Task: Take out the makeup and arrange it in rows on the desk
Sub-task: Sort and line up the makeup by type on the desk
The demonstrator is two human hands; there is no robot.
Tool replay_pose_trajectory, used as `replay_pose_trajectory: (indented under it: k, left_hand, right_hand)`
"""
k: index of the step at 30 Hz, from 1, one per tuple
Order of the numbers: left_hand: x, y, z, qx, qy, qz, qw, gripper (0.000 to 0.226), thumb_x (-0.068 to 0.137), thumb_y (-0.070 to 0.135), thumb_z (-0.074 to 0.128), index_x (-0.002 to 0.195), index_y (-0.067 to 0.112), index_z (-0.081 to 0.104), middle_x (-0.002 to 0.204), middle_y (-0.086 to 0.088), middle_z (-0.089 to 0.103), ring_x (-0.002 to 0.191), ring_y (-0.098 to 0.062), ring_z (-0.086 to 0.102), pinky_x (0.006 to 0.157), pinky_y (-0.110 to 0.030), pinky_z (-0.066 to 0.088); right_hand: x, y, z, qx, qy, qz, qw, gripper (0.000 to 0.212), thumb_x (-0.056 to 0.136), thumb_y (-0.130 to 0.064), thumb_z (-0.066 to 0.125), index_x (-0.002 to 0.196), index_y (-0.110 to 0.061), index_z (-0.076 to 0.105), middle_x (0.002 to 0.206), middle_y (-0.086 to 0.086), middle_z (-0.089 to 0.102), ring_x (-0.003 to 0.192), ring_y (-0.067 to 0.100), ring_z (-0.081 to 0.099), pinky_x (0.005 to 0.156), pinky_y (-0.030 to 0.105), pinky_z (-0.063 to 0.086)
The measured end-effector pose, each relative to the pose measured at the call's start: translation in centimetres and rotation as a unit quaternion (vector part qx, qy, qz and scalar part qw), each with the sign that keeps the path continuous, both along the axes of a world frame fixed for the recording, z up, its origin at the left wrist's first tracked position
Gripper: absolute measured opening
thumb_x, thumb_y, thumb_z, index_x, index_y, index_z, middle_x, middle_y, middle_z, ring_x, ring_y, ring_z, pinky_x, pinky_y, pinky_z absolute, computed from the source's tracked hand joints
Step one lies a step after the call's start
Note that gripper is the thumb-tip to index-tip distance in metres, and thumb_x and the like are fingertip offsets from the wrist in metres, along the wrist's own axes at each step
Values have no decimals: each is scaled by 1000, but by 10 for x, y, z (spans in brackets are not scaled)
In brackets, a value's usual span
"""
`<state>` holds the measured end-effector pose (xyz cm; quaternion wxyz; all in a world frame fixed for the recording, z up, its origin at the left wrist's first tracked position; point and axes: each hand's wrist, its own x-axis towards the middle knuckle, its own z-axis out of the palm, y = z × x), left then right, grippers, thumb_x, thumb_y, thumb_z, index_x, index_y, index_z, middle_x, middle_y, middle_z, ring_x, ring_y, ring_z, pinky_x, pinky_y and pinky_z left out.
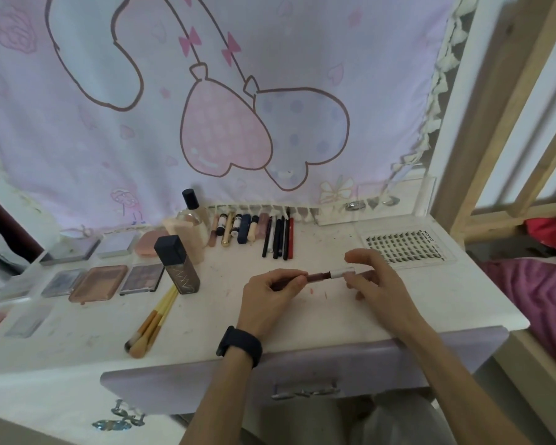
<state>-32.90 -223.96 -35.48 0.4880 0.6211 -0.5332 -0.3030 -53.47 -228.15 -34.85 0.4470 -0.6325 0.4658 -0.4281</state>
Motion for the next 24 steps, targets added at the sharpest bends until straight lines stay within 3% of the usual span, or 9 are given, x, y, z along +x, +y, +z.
replay_pose_trajectory:
  k: [3, 5, 10, 13, 19, 24]
  left_hand:
    - [0, 0, -1, -1, -5, 2, 1000, 13, 89, 23, 72, 101, 23, 78, 91, 13, 76, 88, 4, 65, 79, -5, 46]
    - [0, 0, -1, 1, -5, 3, 1000, 13, 90, 23, 72, 100, 23, 79, 90, 12, 76, 87, 3, 65, 77, -5, 46]
    - [-1, -1, 2, 15, 25, 8, 1000, 15, 93, 27, 66, 100, 22, 78, 79, 10, 75, 76, 5, 64, 72, -13, 46]
    - [-1, -2, 2, 24, 27, 18, 999, 15, 95, 30, 64, 96, 25, 78, 74, 9, 73, 69, 4, 60, 73, -22, 48]
    - [1, 0, 4, 26, 41, 11, 999, 19, 96, 28, 62, 99, 18, 79, 70, 9, 71, 63, 6, 57, 62, -11, 45]
    - [0, 0, 7, 28, 57, 6, 998, 21, 96, 26, 62, 101, 14, 78, 71, 8, 71, 60, 8, 56, 59, -9, 44]
  right_hand:
    - [5, 2, 2, -10, 63, -1, 998, 10, 97, -41, 59, 104, -36, 64, 88, -14, 73, 65, 2, 61, 63, 16, 46]
    - [7, 3, 0, -24, 102, -7, 994, 13, 99, -41, 56, 95, -34, 66, 75, -10, 72, 56, 0, 53, 54, 12, 40]
    - [0, 2, -1, -11, -5, -8, 1000, 18, 100, -17, 56, 97, -32, 65, 86, -4, 70, 60, 7, 55, 60, 22, 46]
    - [-1, 4, 1, -16, -23, -10, 1000, 23, 101, -12, 53, 100, -32, 63, 84, -7, 65, 62, 11, 56, 59, 23, 46]
    - [0, 2, -3, -5, -27, -15, 1000, 22, 104, -17, 51, 98, -29, 68, 77, -2, 67, 56, 12, 48, 52, 21, 40]
    - [1, 4, -3, -33, -67, -68, 995, 20, 106, -14, 43, 101, -24, 61, 86, 4, 62, 57, 10, 52, 52, 19, 42]
